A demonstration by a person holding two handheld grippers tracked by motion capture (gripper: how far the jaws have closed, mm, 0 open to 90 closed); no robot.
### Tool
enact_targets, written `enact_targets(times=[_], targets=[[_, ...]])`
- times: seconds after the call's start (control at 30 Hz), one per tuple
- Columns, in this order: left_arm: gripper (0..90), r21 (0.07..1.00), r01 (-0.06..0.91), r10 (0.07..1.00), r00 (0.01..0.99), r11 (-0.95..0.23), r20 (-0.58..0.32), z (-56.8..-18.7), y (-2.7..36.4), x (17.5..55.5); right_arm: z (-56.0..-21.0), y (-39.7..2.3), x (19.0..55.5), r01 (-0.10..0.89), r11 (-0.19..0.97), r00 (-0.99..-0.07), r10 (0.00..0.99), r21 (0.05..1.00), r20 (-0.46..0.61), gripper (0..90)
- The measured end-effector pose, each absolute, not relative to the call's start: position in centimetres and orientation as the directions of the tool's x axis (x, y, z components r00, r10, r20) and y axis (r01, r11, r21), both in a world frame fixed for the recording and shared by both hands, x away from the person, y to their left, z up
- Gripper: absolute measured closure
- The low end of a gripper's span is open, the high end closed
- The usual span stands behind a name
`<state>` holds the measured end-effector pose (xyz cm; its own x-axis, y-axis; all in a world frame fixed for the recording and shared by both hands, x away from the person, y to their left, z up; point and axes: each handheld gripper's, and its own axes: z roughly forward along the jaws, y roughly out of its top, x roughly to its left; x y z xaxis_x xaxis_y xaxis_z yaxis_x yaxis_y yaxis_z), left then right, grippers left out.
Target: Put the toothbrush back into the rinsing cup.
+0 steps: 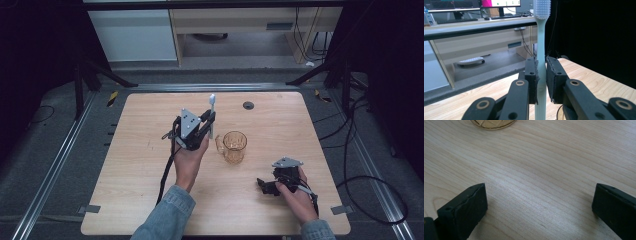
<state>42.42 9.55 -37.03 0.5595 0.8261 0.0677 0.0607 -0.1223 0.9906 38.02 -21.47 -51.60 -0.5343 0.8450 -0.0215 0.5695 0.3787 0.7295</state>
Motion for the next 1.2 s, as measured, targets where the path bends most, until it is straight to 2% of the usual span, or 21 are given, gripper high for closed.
enact_targets(times=[0.53,1.2], targets=[[79.1,0.998,0.042,0.807,0.590,-0.048,0.014,-37.6,9.3,43.6,-51.6,-21.5,38.0,0.566,0.383,-0.540,0.841,0.730,-0.023,0.4],[79.1,0.999,0.032,0.791,0.612,-0.029,0.004,-39.3,8.1,44.3,-51.6,-21.4,38.0,0.570,0.382,-0.538,0.842,0.728,-0.020,0.4]])
